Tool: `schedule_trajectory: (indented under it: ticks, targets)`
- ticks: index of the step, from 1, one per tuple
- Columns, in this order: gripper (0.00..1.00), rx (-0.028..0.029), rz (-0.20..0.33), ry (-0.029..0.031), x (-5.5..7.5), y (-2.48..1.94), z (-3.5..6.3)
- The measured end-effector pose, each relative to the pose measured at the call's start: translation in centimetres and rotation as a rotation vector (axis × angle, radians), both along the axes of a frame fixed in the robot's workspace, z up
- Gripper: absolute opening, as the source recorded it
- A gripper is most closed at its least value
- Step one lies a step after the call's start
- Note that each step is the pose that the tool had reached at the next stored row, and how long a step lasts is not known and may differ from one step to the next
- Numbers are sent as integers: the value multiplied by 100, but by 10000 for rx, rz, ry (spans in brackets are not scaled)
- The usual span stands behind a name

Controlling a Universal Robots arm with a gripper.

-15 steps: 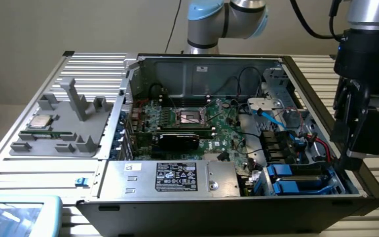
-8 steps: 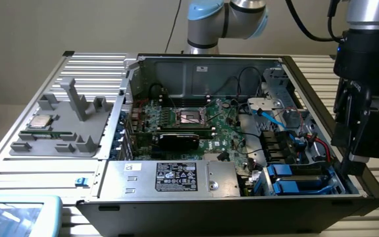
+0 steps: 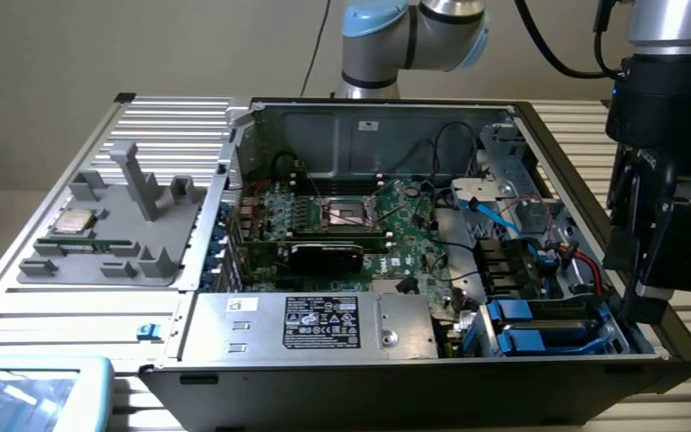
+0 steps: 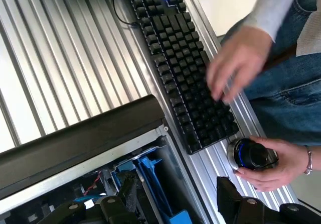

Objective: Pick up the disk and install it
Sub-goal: 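Insert the first disk wire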

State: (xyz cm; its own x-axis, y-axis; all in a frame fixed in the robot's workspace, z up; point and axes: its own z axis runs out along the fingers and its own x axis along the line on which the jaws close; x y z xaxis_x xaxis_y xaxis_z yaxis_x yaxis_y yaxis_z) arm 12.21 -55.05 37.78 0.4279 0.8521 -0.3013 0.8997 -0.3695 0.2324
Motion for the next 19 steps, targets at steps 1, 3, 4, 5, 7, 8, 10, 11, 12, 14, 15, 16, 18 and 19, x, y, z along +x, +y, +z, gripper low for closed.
schedule_trajectory:
  ticks: [1,3,4,5,7,8,10,11,12,14,15,16,18,19]
  targets:
    - [74,0,0,0,0,0,0]
    - [74,-1,0,0,0,0,0]
    - [74,-1,0,0,0,0,0]
    - [74,0,0,0,0,0,0]
    - [74,0,0,0,0,0,0]
    - [74,0,0,0,0,0,0]
    - [74,-1,0,0,0,0,0]
    - [74,0,0,0,0,0,0]
    - [74,-1,-1,-2,-8,0,0]
    - [74,0,84,-32,-26,0,0]
    - [74,0,222,-32,-28,-1,-1]
    - [74,1,366,-33,-31,-1,-1]
    - [74,1,694,-34,-35,-1,0]
    - [74,1,880,-32,-37,-1,0]
